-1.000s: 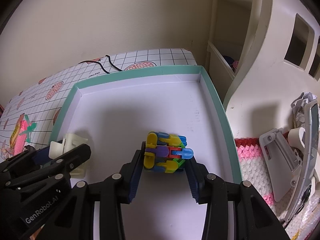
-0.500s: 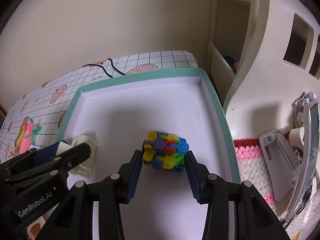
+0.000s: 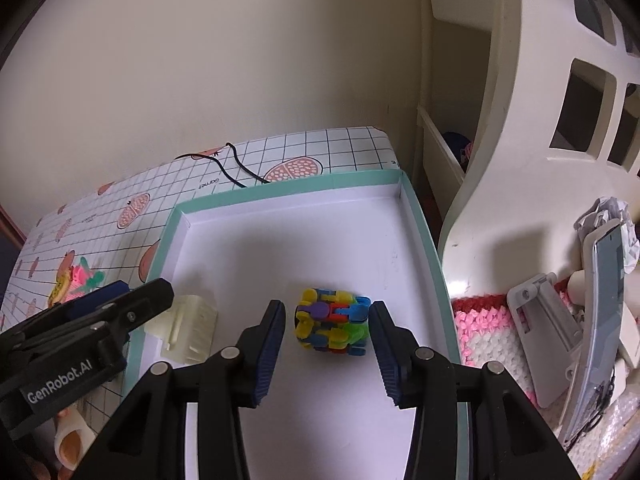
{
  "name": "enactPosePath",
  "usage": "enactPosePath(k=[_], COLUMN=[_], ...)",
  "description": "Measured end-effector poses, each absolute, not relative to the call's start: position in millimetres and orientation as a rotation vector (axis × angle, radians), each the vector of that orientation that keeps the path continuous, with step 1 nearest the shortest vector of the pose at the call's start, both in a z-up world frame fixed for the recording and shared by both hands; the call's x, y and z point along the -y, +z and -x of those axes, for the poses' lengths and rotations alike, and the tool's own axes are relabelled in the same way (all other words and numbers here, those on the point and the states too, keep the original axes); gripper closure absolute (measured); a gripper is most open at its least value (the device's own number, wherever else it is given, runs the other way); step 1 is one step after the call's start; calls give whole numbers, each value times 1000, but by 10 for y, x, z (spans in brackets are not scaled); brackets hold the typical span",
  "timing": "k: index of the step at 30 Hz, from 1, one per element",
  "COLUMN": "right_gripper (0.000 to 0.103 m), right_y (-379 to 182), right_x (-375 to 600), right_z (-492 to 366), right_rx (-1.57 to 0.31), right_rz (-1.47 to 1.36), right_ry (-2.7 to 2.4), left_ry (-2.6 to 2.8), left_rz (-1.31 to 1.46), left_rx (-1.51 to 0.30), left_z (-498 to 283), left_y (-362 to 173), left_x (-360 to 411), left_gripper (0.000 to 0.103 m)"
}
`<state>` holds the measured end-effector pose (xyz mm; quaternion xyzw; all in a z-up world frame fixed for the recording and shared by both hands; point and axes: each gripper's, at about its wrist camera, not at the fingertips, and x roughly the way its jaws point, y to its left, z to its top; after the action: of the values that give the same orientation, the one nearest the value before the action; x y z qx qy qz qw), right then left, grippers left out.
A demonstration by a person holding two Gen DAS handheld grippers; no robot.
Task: Organize objects
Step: 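Lower the claw clip into the tray with left tool while right tool releases the block toy, then withdraw both open tools from the tray back toward the remaining items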
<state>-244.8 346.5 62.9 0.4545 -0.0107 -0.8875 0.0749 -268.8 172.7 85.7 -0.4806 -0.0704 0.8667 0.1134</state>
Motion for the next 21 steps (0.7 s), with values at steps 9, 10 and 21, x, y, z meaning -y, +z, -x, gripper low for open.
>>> enactPosePath(k=[9,10,21], right_gripper=[55,51,26], right_y=[702,693,678], right_x=[-3472,-3464,-3487], right_z=[2430,2433,2448], right_rx=[32,30,49], right_rz=[-1335,-1336,-1330], right_ry=[-2676,-2673,-2676], left_ry=[2565,2568,2628], left_rz=[1444,1446,1438], left_rx=[200,199,251], left_z=[2703,2704,2728], left_y=[825,824,836], left_x=[-1671,-1670,-1497], left_gripper=[36,33,10])
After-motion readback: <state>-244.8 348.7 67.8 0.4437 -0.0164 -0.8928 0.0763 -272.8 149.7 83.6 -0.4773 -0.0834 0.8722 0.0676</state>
